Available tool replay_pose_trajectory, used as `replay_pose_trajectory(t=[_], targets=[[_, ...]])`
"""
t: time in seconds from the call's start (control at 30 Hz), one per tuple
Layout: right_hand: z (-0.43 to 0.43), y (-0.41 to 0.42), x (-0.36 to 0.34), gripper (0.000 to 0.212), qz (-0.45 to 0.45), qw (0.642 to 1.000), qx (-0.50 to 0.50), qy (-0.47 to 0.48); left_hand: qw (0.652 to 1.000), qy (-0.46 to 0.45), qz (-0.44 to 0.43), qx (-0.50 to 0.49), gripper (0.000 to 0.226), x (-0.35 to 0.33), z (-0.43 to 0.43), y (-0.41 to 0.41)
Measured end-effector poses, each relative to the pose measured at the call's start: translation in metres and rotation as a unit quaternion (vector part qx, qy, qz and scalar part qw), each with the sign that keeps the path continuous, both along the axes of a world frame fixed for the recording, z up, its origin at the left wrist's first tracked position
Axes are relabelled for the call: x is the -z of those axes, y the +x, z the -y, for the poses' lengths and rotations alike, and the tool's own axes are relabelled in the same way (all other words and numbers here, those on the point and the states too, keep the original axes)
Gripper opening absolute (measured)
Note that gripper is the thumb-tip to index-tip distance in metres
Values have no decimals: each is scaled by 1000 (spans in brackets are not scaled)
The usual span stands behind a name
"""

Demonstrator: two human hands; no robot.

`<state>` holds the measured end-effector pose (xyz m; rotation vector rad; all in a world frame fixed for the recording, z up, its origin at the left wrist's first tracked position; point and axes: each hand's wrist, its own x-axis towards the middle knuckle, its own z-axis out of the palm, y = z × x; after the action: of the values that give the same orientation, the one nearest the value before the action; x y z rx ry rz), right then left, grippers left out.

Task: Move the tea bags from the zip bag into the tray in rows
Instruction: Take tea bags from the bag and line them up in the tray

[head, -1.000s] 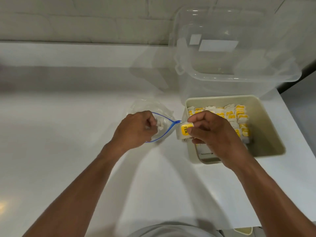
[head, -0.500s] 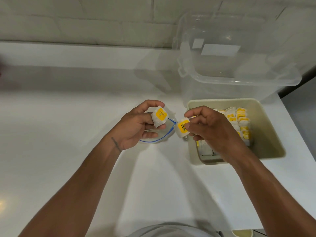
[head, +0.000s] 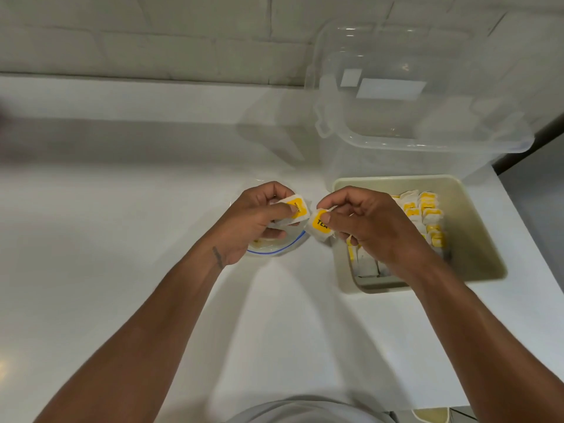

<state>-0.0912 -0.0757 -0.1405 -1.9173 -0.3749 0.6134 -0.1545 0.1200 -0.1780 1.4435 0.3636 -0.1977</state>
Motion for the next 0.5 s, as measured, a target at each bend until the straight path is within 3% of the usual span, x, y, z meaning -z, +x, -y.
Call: replay_pose_trajectory(t=[0.13,0.27,0.37,0.5], targets=[[1,1,3,15,-30,999,25,28,996,78,52,2,13,-4,5,-1],[4,3,4,10,2,1000,14,7,952,285,110,1,13,-11,12,-1],[11,7,-2,6,1,1000,-2,-3,963,244,116,1,13,-21,14,1],[26,15,-12,6,19,999,10,-44,925,363,104,30,14,-29,16,3]])
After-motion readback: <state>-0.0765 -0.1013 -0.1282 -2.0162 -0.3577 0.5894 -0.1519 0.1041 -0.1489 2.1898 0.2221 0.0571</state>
